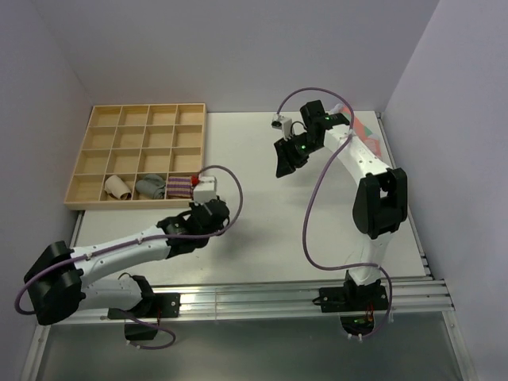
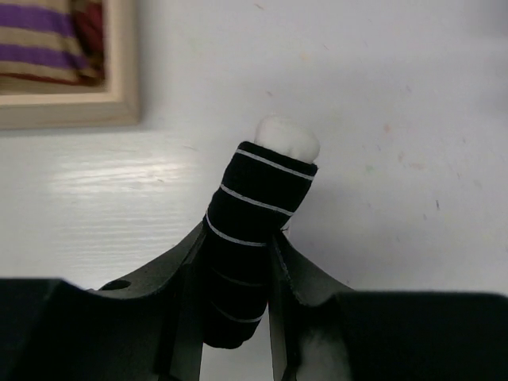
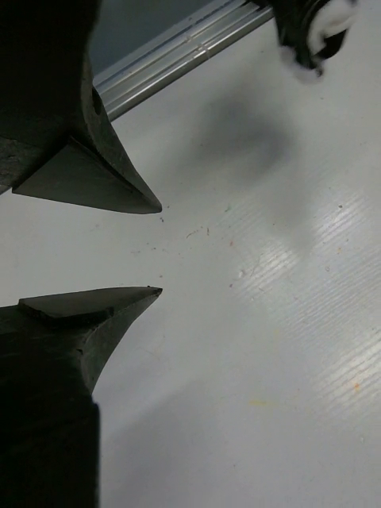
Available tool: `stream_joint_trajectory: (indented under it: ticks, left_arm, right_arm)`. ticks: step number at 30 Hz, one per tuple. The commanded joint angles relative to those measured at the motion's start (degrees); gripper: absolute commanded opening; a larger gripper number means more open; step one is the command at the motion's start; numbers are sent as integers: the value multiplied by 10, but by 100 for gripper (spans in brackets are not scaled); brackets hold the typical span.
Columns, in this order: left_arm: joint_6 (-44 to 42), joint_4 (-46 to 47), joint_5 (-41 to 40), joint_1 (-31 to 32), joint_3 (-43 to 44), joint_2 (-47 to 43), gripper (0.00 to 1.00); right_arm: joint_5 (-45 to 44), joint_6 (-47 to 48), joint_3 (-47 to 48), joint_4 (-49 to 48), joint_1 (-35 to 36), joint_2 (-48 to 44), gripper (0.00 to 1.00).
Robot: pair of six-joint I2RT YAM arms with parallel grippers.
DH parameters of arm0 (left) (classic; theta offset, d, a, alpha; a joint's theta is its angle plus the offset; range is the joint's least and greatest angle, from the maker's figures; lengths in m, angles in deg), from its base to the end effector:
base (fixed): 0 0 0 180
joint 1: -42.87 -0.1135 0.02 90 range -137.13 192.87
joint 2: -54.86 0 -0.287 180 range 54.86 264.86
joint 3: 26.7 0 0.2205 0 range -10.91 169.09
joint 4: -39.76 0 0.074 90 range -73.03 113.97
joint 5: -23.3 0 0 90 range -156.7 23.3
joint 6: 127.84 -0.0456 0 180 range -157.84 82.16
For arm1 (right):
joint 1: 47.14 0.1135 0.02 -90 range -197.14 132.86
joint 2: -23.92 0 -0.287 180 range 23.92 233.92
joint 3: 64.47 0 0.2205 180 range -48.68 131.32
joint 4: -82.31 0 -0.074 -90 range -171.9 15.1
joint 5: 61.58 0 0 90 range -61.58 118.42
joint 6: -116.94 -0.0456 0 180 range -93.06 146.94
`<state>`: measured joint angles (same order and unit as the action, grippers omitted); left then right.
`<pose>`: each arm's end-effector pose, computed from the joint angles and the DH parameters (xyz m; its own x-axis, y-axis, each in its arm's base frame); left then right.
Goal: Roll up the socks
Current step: Place the sock in the storage box.
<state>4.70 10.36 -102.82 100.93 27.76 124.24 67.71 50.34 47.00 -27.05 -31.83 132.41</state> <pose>0.1346 -0.1651 0.2479 -0.5849 -0.0941 -0.8056 0.0908 0.9794 -0.1803 0.3519 0.1263 0.2961 -0.6454 -0.4954 -0.5815 -0.7549 0.5298 0.3866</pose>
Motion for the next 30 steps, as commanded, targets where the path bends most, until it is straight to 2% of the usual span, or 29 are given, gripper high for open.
stream_joint_trajectory:
  ticks: [1, 10, 14, 18, 22, 25, 29, 30]
  left_arm:
    - [56, -90, -96, -56, 60, -27, 0]
    - [120, -262, -185, -258, 205, 4, 0]
    - [157, -340, -235, -339, 274, 55, 0]
    - [241, -460, -279, -420, 345, 128, 0]
    - [260, -475, -273, -520, 359, 176, 0]
    - [249, -446, -267, -579, 353, 198, 0]
    - [260, -438, -276, -639, 361, 237, 0]
    - [239, -412, -280, -648, 363, 242, 0]
  right_arm:
    - [-16, -5, 3, -10, -5, -35, 49]
    - [-15, 2, 6, -12, -5, -49, 48]
    - [-2, 7, -1, -16, -5, -54, 48]
    - [15, 13, -14, -19, -5, -57, 48]
    - [30, 30, -17, -7, -5, -52, 47]
    - [36, 39, -23, 0, -5, -58, 47]
    - [36, 41, -44, -11, -5, -63, 47]
    - [38, 42, -47, -11, -5, -63, 46]
